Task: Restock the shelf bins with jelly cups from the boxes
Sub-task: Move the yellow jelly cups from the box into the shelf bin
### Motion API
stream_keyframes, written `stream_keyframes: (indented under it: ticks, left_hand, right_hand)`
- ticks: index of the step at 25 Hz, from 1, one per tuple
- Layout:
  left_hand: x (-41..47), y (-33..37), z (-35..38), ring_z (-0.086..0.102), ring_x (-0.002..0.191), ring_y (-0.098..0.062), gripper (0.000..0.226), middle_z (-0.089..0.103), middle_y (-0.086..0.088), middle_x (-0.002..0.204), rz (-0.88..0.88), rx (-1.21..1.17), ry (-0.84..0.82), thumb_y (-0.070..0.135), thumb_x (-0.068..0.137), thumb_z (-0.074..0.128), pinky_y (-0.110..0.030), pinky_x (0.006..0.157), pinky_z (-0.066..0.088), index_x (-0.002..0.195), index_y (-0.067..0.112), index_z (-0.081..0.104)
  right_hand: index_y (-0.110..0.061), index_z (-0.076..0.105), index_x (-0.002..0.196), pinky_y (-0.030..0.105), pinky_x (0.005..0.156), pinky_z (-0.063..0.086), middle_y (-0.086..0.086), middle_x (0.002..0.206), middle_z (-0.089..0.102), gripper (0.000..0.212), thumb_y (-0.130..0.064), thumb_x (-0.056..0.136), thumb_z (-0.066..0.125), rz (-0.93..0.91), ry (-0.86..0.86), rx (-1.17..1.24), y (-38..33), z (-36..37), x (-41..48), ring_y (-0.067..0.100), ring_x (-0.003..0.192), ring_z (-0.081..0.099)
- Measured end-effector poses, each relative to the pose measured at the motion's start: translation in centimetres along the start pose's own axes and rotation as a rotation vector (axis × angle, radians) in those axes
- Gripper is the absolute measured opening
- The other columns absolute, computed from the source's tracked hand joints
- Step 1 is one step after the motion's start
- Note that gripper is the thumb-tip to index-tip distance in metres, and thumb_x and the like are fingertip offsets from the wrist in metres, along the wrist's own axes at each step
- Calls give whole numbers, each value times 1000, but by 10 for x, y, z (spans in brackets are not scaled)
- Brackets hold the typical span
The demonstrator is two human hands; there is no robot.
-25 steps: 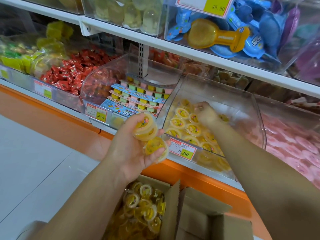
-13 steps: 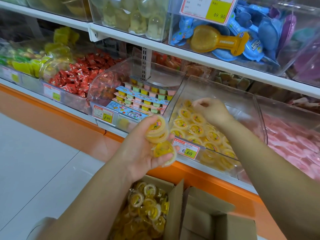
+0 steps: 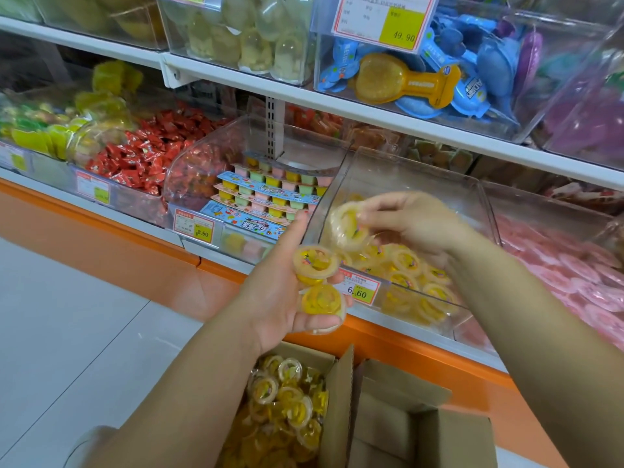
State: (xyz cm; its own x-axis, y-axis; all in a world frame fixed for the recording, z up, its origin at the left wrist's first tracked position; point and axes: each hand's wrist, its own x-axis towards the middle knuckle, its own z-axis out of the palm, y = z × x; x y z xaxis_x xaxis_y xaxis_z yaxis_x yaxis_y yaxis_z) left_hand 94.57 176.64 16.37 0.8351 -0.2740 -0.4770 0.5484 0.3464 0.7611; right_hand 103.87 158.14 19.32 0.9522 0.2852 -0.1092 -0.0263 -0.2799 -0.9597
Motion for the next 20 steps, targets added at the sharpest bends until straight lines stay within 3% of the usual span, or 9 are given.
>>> stream_keyframes:
  ticks: [2,4,6,8,9,11,15,20]
  left_hand:
    - [0,1,-4,72,99,-35,51,71,-10,104,12,-81,5,57,95,48,-30,42,56,108,12,68]
    - [0,2,-7,74,91,-33,30,73,-12,110,39,-101,38,38,100,49,-28,41,55,110,15,65]
    - [0,2,-9,75,89,-33,23,74,-13,113,63,-88,49,32,101,50,-28,40,55,112,17,63]
    - [0,1,-9,74,93,-36,22,74,-13,113,64,-89,45,32,102,49,-27,40,54,111,18,63]
    - [1,1,-9,73,95,-36,22,74,-12,113,62,-89,43,32,102,49,-27,40,54,110,18,63]
    - [2,1,-9,73,94,-36,23,74,-11,113,64,-84,43,33,102,48,-27,39,54,111,18,64]
    - [7,-1,-7,74,95,-34,25,74,-10,113,53,-84,45,33,102,48,-26,39,54,110,16,64]
    - [11,-5,-2,73,99,-33,30,74,-7,114,20,-63,1,33,101,50,-26,41,55,119,13,63]
  right_hand:
    - [-2,66,90,16,45,50,-4,48,61,4,-1,86,66,75,314,-58,19,-34,27,7,45,55]
    - [-2,65,94,21,44,50,1,48,58,9,-4,86,68,208,488,-265,44,-66,51,10,41,55]
    - [-6,64,83,26,50,50,5,61,58,6,-9,87,67,356,439,-474,69,-83,69,18,52,55]
    - [-5,63,71,32,56,46,9,62,57,19,-14,86,68,459,371,-619,91,-87,80,23,54,51]
    - [-1,66,74,34,59,45,11,60,57,20,-16,86,69,477,367,-630,98,-87,83,24,53,50]
    - [5,71,89,34,61,44,11,58,57,23,-17,84,72,457,406,-621,108,-87,88,24,50,48]
    - [7,71,93,32,59,43,12,60,58,27,-18,82,72,431,398,-599,113,-91,87,25,51,49]
    - [-3,73,97,39,82,56,14,97,71,26,-23,81,72,343,374,-687,108,-93,83,30,86,67]
